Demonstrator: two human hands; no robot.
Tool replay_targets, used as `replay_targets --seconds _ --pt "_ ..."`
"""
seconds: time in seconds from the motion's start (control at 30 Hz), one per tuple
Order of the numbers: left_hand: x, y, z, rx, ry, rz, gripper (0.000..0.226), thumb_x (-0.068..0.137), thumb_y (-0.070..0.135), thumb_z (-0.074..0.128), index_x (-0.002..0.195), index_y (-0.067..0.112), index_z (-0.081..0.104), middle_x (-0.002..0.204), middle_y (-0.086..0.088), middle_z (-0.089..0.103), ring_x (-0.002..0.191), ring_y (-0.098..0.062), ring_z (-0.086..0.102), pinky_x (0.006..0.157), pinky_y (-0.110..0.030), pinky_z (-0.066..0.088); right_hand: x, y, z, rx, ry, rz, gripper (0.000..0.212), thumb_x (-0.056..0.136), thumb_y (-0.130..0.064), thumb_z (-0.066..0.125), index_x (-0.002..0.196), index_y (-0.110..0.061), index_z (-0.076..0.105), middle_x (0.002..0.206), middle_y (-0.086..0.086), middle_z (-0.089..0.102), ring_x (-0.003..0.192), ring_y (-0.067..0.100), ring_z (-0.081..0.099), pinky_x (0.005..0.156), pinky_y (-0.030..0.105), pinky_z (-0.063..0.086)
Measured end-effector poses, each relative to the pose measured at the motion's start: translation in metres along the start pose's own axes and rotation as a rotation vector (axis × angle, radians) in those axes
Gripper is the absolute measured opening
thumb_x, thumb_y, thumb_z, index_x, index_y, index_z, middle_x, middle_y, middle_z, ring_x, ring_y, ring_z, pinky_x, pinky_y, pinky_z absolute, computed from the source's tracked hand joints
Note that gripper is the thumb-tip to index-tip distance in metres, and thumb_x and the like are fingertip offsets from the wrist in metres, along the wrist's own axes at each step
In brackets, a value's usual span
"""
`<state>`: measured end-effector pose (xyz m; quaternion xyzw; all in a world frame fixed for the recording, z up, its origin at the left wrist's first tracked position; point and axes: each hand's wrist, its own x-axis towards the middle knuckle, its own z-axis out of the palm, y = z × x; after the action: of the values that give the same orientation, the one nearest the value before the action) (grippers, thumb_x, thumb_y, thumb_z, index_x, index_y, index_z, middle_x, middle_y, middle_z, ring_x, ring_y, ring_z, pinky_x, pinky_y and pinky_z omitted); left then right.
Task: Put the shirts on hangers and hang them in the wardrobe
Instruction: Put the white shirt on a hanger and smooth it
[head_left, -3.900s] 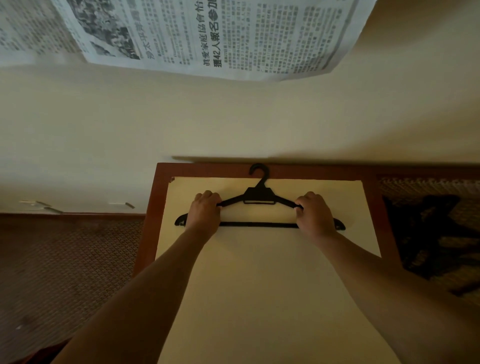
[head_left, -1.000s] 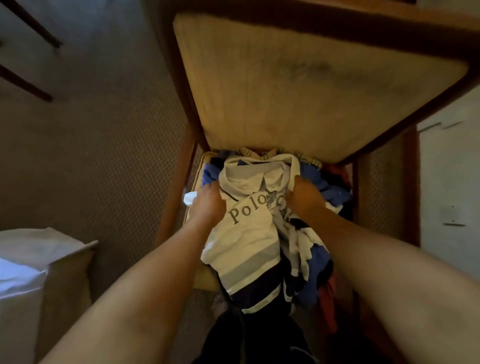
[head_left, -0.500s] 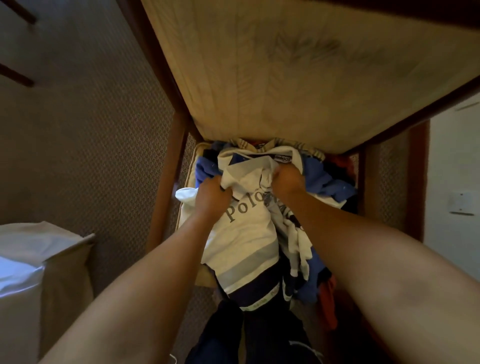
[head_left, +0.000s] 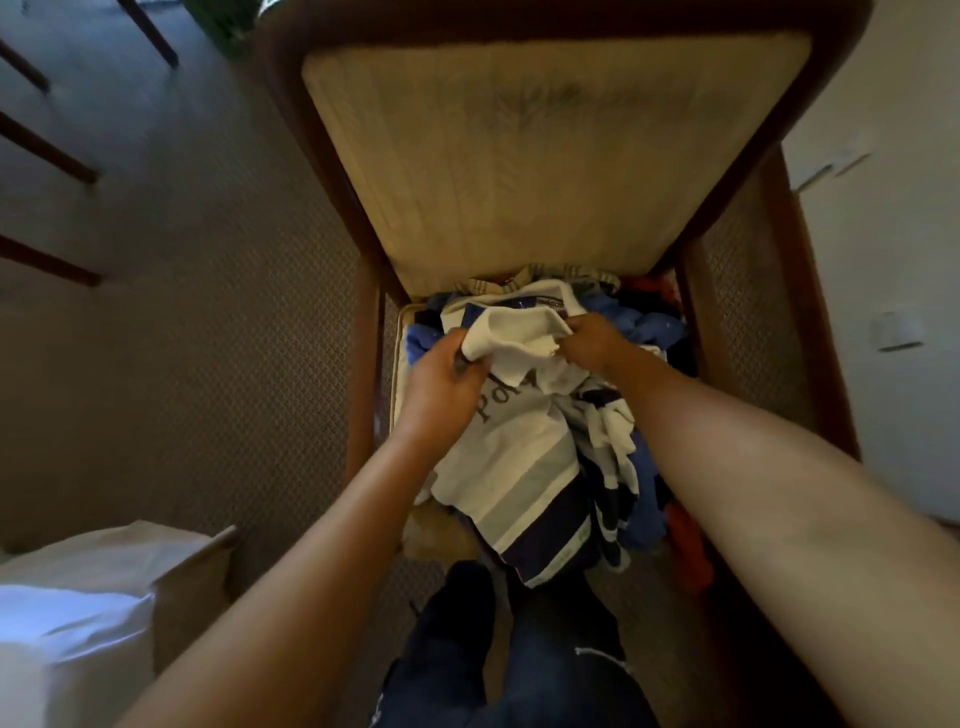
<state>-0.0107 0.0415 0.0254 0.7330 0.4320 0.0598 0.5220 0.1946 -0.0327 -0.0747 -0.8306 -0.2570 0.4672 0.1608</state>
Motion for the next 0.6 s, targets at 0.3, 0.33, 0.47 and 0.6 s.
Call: replay_targets --seconds 0.3,0.33,0.47,0.6 --pt "-0.047 0.055 -0.029 -0.062 -0.038 0.253 0.012 0.094 0.02 0.059 0.105 0.022 0.064 0.09 0.012 0.064 0.085 -0.001 0.059 0.073 -0.017 0.048 -0.235 0.026 -0.062 0.239 0.283 -0.02 0.019 0.088 -0.009 0.057 0.097 0.004 0.067 0.083 0.011 0.06 0.076 0.02 0.054 0.063 0.03 0.039" --pt "-0.051 0.071 -0.025 -0.064 -0.041 0.297 0.007 0.094 0.019 0.059 0.098 0.022 0.063 0.085 0.011 0.063 0.08 -0.002 0.058 0.07 -0.017 0.046 -0.259 0.026 -0.068 0.261 0.348 -0.021 0.021 0.087 -0.015 0.058 0.09 0.004 0.067 0.077 0.01 0.058 0.073 0.02 0.053 0.06 0.03 0.037" --pt "-0.075 0.139 -0.002 -0.025 -0.044 0.469 0.011 0.091 0.02 0.06 0.082 0.014 0.058 0.073 0.007 0.055 0.067 -0.007 0.049 0.063 -0.028 0.042 -0.355 0.027 -0.075 0.406 0.68 -0.069 0.026 0.084 -0.029 0.065 0.089 -0.003 0.068 0.079 0.011 0.064 0.072 0.022 0.058 0.063 0.032 0.043" --pt "-0.117 0.202 0.03 0.017 -0.171 0.613 0.007 0.092 0.025 0.06 0.091 0.018 0.061 0.082 0.007 0.061 0.078 -0.015 0.058 0.069 -0.035 0.048 -0.452 0.048 -0.066 0.733 0.747 -0.179 0.036 0.069 -0.05 0.062 0.103 -0.036 0.058 0.102 0.004 0.064 0.091 0.02 0.061 0.068 0.031 0.049"
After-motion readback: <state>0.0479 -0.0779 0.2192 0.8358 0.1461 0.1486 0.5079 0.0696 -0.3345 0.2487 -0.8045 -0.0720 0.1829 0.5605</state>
